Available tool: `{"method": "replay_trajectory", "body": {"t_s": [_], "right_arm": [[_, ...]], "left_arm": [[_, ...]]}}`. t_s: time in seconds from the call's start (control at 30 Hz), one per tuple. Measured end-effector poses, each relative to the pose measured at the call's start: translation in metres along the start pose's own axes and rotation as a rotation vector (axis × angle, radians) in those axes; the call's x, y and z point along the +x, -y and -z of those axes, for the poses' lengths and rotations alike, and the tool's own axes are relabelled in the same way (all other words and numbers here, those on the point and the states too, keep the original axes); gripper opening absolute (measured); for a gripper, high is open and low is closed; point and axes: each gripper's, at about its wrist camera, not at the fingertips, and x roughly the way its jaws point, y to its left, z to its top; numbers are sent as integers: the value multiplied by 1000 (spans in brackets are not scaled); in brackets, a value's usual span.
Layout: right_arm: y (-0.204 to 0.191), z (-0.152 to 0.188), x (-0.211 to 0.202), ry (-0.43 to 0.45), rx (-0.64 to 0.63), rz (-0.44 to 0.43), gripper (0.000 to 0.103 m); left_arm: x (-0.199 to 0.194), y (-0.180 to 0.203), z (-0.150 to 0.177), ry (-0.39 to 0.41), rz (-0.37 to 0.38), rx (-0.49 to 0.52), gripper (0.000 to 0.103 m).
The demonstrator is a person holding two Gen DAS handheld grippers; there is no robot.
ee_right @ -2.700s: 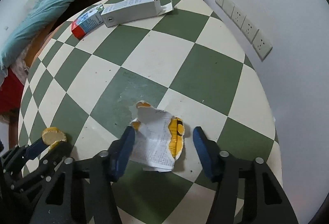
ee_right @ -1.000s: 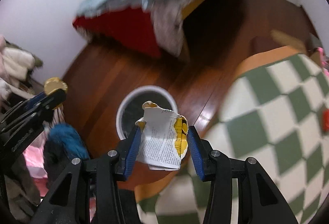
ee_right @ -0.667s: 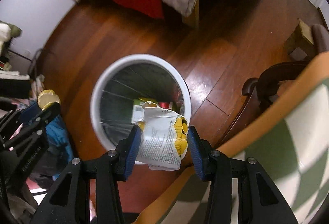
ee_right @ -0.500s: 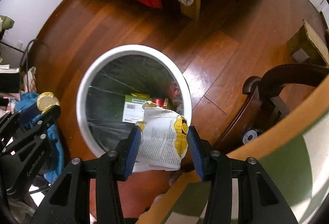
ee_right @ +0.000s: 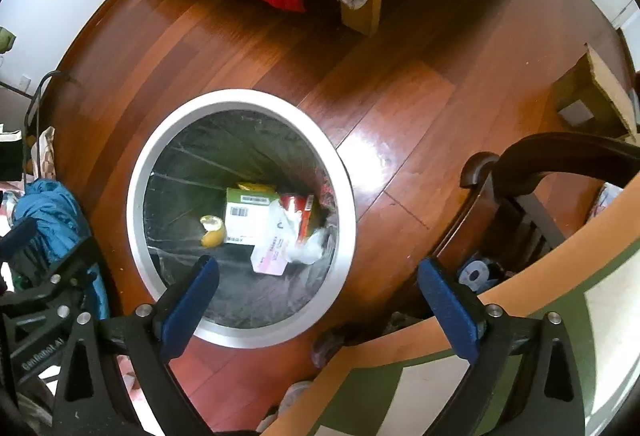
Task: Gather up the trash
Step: 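Carry the wrapper and orange peel over the bin and release both, then move both open tools back toward the table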
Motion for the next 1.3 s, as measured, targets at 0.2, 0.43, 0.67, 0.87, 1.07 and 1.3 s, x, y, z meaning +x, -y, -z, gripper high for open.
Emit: {"method": "replay_trajectory", "body": {"t_s": [0.2,0.43,0.67,0.87,1.07,1.3], "right_arm": [[-3,10,-24,17,-12,36,102],[4,35,-76,72,33,-29,102],[9,71,-138,151,60,-116,102],[7,105,-187,219,51,-152,102],[9,143,-240,296,54,-190,102],[16,188,-297,395,73,-237,102]], "left_arm": [[-21,-13,6,35,-11,-27,98],[-62,-29,20,86,22,-55,98],[-118,-40,43,161,84,-67,98],[-171,-47,64,237,132,-66,98],[-213,-51,85,303,171,-60,98],[-264,-46,115,388,191,-31,98]]}}
